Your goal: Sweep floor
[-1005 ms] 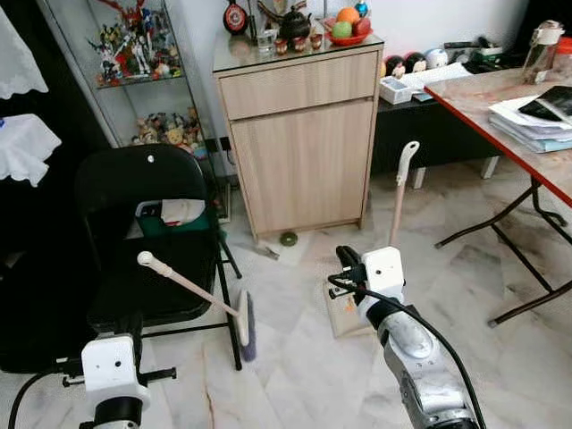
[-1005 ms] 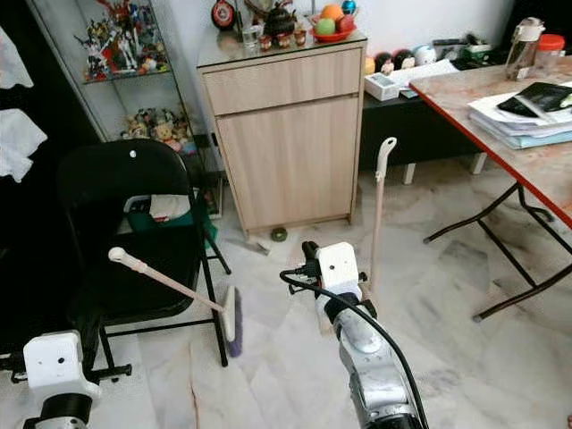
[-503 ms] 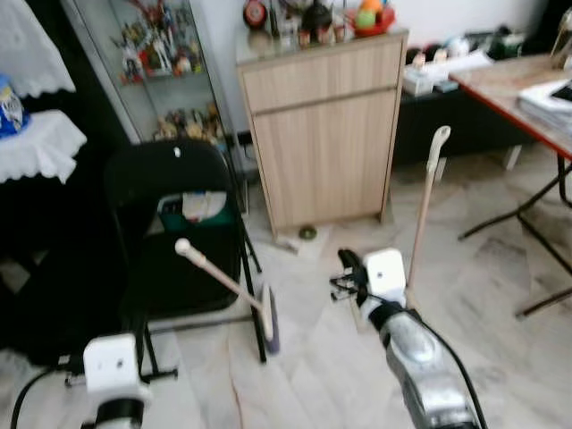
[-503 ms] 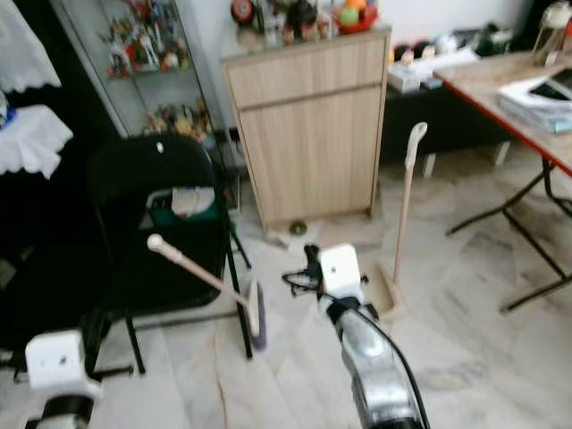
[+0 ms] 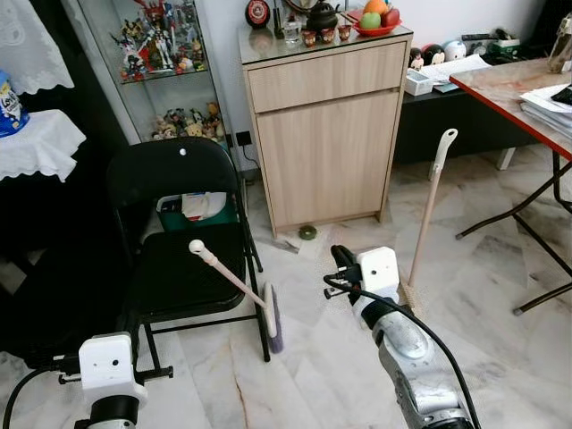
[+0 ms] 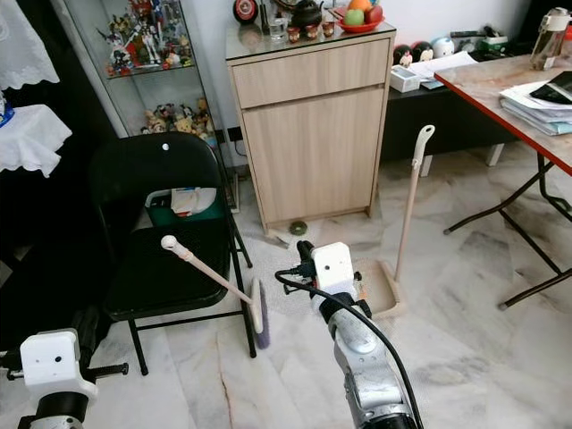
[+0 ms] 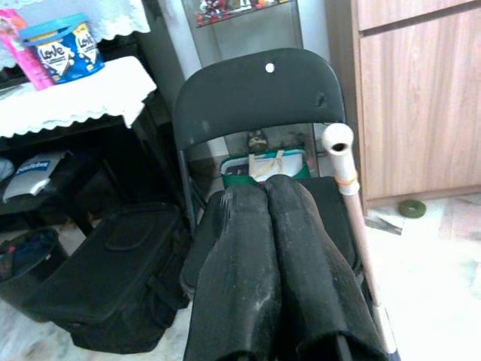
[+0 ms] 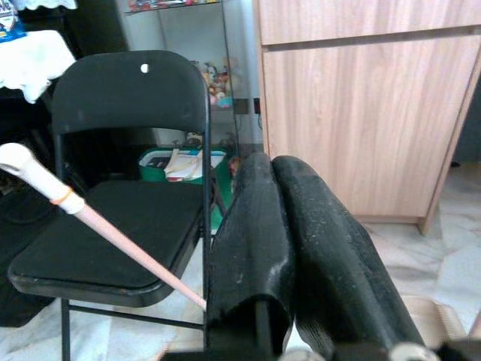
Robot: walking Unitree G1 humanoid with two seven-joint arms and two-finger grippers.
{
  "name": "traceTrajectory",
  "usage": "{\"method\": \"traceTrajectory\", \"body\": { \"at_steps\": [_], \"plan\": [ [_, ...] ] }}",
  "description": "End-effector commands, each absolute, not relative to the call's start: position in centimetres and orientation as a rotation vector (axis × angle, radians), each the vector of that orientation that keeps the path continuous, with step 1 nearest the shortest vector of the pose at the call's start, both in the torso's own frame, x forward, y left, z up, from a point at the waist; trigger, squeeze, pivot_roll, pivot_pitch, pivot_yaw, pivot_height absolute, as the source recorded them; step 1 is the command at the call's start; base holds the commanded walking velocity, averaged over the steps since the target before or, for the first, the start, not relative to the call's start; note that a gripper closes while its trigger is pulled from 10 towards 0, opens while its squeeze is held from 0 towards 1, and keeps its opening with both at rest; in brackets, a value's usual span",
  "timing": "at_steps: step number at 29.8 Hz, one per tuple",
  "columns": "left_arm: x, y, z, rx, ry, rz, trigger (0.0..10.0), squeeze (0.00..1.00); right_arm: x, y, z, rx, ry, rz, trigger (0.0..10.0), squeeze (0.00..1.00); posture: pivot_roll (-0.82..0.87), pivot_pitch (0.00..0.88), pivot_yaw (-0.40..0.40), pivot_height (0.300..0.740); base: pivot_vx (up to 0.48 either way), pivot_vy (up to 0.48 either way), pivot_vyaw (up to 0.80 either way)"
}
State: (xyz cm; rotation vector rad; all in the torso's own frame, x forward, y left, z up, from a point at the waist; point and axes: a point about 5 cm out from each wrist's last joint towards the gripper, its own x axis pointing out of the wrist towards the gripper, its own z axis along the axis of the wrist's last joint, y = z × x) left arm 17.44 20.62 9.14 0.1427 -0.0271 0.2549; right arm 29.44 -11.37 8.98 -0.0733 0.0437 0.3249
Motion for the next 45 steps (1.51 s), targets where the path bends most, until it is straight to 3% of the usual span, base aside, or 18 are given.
{"method": "traceTrajectory", "body": {
  "at_steps": [1,45],
  "plan": [
    [17.46,20.78,9.35,0.161,-0.028,0.252,10.0,0.00,29.57,-10.99,9.21,-0.061,0.033,0.332,10.0,0.00,-0.13,0.000,0.129,0.740,0.000,0.000,0.00],
    [17.71,20.51,9.23,0.154,-0.027,0.233,10.0,0.00,29.63,-11.04,9.19,-0.068,0.034,0.342,10.0,0.00,-0.13,0.000,0.120,0.740,0.246,0.000,0.00]
  ]
}}
